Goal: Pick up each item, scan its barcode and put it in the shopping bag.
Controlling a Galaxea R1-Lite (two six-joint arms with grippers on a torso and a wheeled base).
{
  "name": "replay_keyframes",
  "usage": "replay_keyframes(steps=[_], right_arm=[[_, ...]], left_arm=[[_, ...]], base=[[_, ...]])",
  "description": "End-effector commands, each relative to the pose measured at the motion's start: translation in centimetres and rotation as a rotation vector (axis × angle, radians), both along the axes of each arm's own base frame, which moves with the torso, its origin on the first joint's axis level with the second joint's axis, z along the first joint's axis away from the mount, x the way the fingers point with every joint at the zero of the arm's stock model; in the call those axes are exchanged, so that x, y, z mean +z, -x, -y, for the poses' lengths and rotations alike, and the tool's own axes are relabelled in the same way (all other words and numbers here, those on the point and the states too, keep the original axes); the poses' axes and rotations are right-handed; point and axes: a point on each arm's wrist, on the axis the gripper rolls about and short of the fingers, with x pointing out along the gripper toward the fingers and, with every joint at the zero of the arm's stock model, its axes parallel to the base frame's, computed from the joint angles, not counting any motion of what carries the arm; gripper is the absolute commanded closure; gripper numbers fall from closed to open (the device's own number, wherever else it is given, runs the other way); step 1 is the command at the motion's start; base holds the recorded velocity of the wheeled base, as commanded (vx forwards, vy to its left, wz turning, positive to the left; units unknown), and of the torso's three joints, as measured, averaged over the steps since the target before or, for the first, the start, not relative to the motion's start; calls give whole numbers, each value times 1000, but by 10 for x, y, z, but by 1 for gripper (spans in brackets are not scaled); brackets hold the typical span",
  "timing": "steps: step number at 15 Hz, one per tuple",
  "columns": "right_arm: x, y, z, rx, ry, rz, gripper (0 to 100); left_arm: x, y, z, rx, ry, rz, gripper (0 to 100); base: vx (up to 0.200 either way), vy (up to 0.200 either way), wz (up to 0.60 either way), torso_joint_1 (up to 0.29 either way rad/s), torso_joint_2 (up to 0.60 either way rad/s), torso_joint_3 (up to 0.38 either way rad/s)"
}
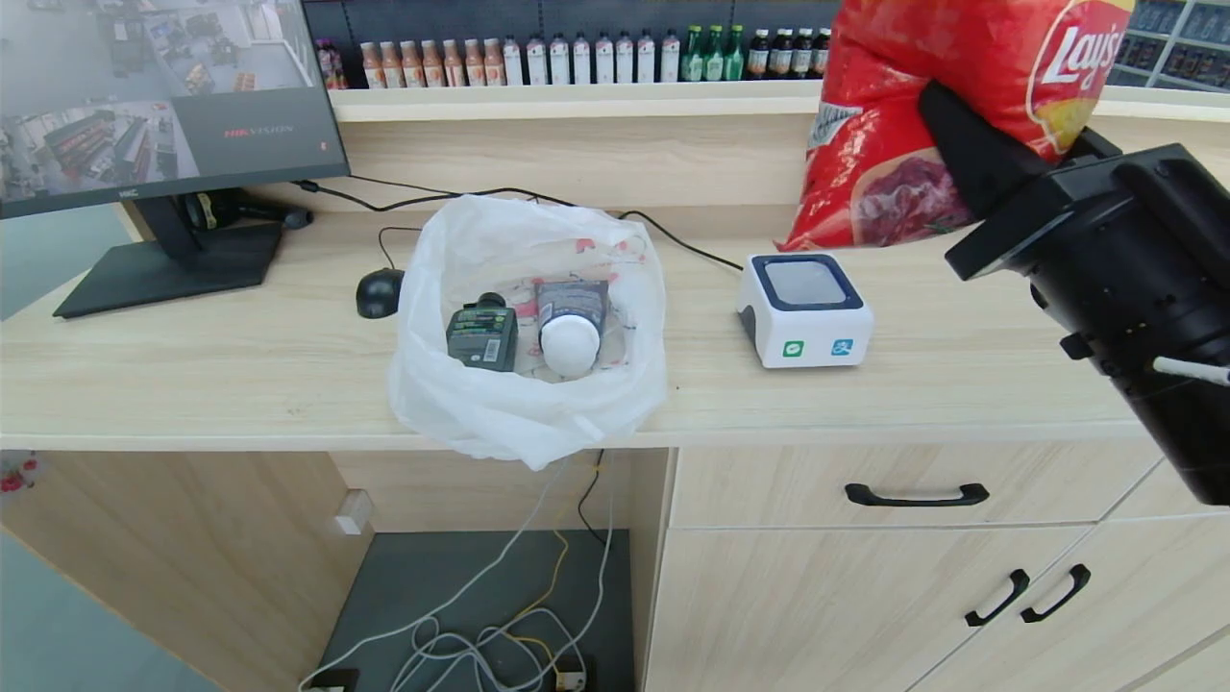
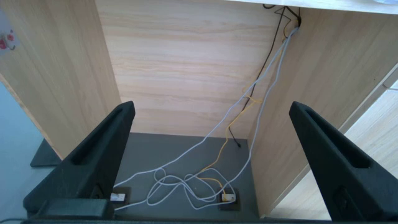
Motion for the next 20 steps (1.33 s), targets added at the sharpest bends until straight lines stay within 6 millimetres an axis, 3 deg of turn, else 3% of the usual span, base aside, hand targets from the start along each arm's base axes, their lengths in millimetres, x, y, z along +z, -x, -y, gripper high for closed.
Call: replay_keyframes(steps=[1,11,20], right_arm=[[-22,-23,-13,10,12,-32,100],[-25,-12,-29,-6,-128,-129,100],[-21,-10,-32,28,-151,-119,100]], left_arm=[[0,0,0,0,0,2,0],[0,0,0,0,3,0,0],[0,0,0,0,3,0,0]], base=[[0,0,0,0,0,0],[0,0,0,0,0,0],[0,200,0,6,2,3]])
